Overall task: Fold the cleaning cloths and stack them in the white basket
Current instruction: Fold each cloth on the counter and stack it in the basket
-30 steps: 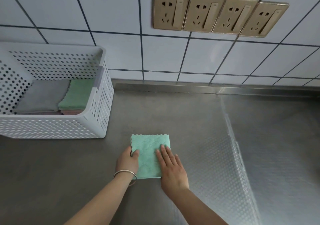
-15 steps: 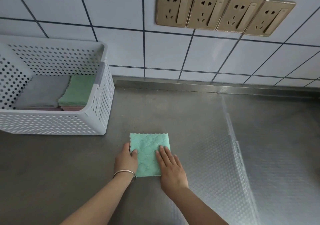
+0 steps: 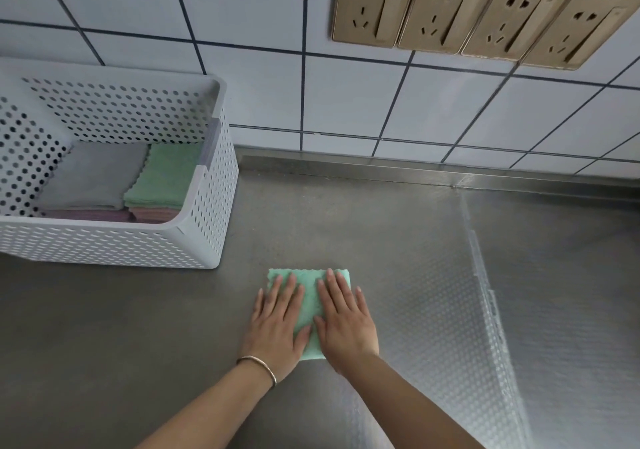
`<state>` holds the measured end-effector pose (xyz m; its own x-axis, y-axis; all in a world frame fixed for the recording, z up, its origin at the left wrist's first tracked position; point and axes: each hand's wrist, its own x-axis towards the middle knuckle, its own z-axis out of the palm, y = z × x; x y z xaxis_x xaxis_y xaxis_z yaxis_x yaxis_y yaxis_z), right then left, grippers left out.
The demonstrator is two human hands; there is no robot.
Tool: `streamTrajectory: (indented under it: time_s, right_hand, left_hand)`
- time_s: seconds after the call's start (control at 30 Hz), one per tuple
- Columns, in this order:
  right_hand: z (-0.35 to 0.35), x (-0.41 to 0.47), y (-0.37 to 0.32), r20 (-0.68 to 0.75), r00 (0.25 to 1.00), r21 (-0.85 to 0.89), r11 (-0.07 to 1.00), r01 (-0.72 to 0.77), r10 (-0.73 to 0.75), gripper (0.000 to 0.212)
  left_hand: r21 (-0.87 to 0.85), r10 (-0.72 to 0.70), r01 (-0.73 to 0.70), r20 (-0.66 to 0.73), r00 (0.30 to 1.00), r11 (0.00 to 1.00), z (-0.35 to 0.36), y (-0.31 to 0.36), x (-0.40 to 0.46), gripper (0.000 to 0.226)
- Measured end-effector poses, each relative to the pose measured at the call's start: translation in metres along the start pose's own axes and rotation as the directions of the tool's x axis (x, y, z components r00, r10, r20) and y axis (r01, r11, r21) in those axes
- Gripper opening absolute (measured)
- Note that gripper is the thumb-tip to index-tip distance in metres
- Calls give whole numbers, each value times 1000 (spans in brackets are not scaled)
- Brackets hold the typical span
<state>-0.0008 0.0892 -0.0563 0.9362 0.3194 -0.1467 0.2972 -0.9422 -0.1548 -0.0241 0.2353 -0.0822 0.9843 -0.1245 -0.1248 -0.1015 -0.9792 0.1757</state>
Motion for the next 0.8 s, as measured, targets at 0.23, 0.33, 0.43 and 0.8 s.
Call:
streamTrajectory:
  time_s: [0.23,0.33,0.43,0.8]
  right_hand:
    - [8,5,7,48,999,-34,999,1,0,63]
    - [11,7,7,31,999,-25,1000,16,-15,63]
    - [4,8,5,47,999,13,1000,-14,13,62]
    - [-32,-9,0,434,724,650,371,-663,535,41]
  left_hand:
    - [-29,-21,21,18,1000,999,1,-2,5,69]
    - [-5,-25,25,-9,1000,1000,1,-2,7,70]
    - [29,-40,40,-18,999,999,-3,-2,12,68]
    - [-296,-725,722,122,677,625,-37,18,-6,48]
